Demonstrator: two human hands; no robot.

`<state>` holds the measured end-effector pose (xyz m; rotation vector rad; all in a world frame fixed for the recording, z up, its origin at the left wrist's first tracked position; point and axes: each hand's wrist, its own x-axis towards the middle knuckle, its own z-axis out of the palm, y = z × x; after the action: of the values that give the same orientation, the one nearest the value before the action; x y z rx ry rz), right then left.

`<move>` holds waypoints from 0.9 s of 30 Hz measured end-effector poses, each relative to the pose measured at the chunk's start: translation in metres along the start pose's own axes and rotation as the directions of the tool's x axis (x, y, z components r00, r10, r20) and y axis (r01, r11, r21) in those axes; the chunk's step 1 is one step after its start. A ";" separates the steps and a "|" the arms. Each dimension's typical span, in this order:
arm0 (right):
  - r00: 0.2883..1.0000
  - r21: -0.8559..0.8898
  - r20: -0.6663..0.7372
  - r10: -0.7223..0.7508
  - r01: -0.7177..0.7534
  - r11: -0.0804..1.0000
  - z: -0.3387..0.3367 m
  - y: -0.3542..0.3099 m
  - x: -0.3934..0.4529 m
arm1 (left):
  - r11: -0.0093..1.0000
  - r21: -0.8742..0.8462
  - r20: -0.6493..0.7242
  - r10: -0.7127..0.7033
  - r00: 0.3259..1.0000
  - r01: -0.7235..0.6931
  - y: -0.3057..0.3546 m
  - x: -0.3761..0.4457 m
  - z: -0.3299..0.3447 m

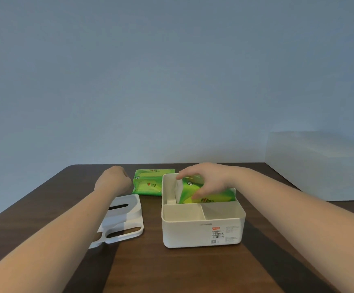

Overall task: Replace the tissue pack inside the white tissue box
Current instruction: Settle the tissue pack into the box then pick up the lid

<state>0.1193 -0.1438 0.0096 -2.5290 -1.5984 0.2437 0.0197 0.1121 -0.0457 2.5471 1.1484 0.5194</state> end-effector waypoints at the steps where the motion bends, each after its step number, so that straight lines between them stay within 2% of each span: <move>1: 1.000 0.010 -0.015 0.004 -0.004 1.000 -0.001 -0.003 -0.002 | 1.000 0.007 -0.002 0.005 1.000 -0.005 -0.001 -0.002 -0.002; 8: 0.971 0.191 -0.236 0.031 0.015 0.981 -0.007 -0.037 0.003 | 1.000 0.021 0.013 0.001 1.000 -0.002 -0.021 -0.019 -0.024; 11: 0.947 0.206 -0.307 0.095 -0.031 0.978 -0.002 -0.059 0.018 | 0.999 0.030 0.034 -0.021 0.999 0.020 -0.038 -0.027 -0.032; 16: 0.925 0.171 -0.350 0.150 -0.095 0.981 0.016 -0.099 0.036 | 0.996 0.043 0.088 -0.079 0.993 0.075 -0.073 -0.039 -0.036; 19: 0.949 0.120 -0.243 0.201 -0.176 0.977 0.033 -0.121 0.050 | 0.991 0.006 0.073 -0.131 0.989 0.131 -0.090 -0.046 -0.031; 22: 0.974 -0.026 -0.008 0.228 -0.228 0.973 0.050 -0.138 0.064 | 0.979 -0.082 0.108 -0.177 0.978 0.186 -0.101 -0.049 -0.025; 25: 0.946 -0.140 0.147 0.287 -0.268 0.953 0.058 -0.150 0.071 | 0.948 -0.205 0.156 -0.214 0.964 0.244 -0.106 -0.048 -0.023; 27: 0.934 -0.130 0.191 0.302 -0.281 0.951 0.062 -0.152 0.077 | 0.916 -0.273 0.155 -0.258 0.954 0.293 -0.110 -0.048 -0.022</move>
<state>0.0050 -0.0081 -0.0246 -2.9019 -1.3180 0.4877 -0.0909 0.1481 -0.0809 2.0915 1.2573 0.4277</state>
